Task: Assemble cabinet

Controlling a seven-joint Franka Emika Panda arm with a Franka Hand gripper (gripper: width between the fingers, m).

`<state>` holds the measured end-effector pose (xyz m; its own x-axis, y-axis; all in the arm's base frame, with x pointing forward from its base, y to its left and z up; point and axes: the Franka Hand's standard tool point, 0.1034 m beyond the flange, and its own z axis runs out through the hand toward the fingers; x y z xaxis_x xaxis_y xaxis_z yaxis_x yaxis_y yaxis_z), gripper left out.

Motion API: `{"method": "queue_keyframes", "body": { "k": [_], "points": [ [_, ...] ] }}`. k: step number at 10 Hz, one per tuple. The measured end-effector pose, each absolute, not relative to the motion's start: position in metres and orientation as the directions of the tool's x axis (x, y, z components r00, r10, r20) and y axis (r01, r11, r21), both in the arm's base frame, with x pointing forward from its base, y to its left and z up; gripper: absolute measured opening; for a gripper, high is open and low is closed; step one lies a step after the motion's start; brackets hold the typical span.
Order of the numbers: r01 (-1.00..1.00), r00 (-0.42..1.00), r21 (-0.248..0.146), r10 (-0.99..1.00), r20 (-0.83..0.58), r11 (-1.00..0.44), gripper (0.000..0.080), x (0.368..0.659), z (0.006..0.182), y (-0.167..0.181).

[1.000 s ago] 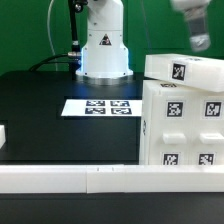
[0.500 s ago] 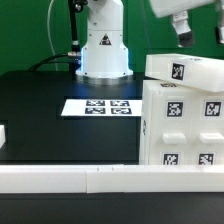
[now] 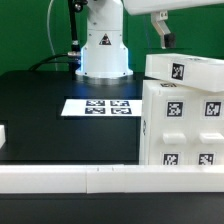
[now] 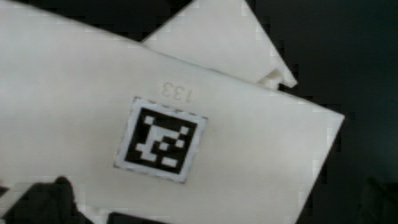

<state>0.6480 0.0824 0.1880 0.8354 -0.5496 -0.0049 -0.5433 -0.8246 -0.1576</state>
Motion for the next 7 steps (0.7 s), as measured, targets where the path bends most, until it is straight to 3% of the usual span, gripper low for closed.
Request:
{"method": "queue_keyframes", "body": {
  "k": [2,4,7],
  "points": [
    [-0.375,0.923,-0.151,-0.383,0.029,-0.915,0.0796,0.6484,0.1878,0.0807],
    [0.024,0.996,-0.113,0.014,0.090,-0.993,0.0796,0.6492,0.1865,0.0820],
    [0.227,0.970,-0.080,0.219,0.104,-0.971,0.0796,0.6482,0.1851,0.0800]
  ]
}}
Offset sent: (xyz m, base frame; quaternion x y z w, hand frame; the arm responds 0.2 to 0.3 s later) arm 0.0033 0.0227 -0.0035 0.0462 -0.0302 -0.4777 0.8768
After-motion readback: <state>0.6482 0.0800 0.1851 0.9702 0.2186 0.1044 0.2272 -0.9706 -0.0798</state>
